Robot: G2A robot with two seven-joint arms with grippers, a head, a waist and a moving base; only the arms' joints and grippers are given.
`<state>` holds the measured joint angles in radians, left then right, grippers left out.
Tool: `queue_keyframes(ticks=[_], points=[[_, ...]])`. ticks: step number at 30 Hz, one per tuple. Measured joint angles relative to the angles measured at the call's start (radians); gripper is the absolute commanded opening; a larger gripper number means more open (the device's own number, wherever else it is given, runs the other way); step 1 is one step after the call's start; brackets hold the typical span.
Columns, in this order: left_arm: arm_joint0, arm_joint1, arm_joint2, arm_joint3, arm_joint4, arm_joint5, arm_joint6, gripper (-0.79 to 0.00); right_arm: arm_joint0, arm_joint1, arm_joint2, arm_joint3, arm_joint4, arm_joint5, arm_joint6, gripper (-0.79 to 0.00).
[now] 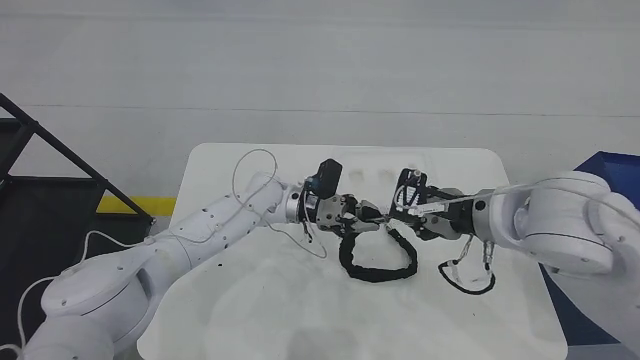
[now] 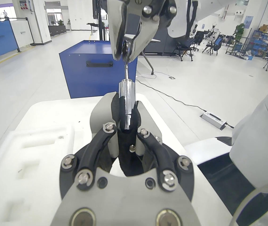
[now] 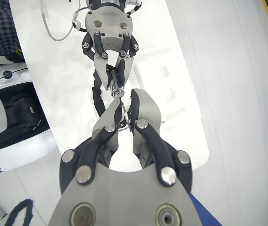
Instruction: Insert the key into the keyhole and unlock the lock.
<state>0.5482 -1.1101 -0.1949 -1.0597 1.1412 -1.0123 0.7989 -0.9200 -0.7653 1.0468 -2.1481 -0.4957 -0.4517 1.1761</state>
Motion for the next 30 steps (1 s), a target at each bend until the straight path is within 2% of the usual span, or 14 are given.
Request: queue_keyframes(ticks=[6, 11, 19, 20, 21, 25, 30], points=[[-0.004, 0.007, -0.009, 0.036, 0.091, 0.005, -0.091, -0.785, -0.025, 0.007, 0.038, 0.014, 0.062, -0.001, -0.01, 0.0], [0.011, 0.007, -0.027, 0.062, 0.11, 0.042, -0.274, -0.785, -0.074, 0.018, 0.083, 0.031, 0.097, -0.012, -0.033, 0.0], [0.037, -0.019, -0.038, 0.047, 0.042, 0.064, -0.603, -0.785, -0.137, 0.027, 0.119, 0.057, 0.097, -0.049, -0.074, 0.0], [0.039, -0.023, -0.039, 0.046, 0.034, 0.061, -0.629, -0.539, -0.142, 0.028, 0.12, 0.063, 0.097, -0.057, -0.083, 0.0], [0.039, -0.027, -0.04, 0.047, 0.028, 0.059, -0.655, 0.0, -0.147, 0.028, 0.12, 0.071, 0.097, -0.068, -0.091, 0.0], [0.04, -0.043, -0.052, 0.056, -0.015, 0.046, -0.74, 0.0, -0.161, 0.026, 0.111, 0.129, 0.099, -0.13, -0.144, 0.0], [0.031, -0.053, -0.081, 0.072, -0.054, 0.0, -0.709, 0.0, -0.155, 0.02, 0.097, 0.207, 0.111, -0.209, -0.213, 0.0]])
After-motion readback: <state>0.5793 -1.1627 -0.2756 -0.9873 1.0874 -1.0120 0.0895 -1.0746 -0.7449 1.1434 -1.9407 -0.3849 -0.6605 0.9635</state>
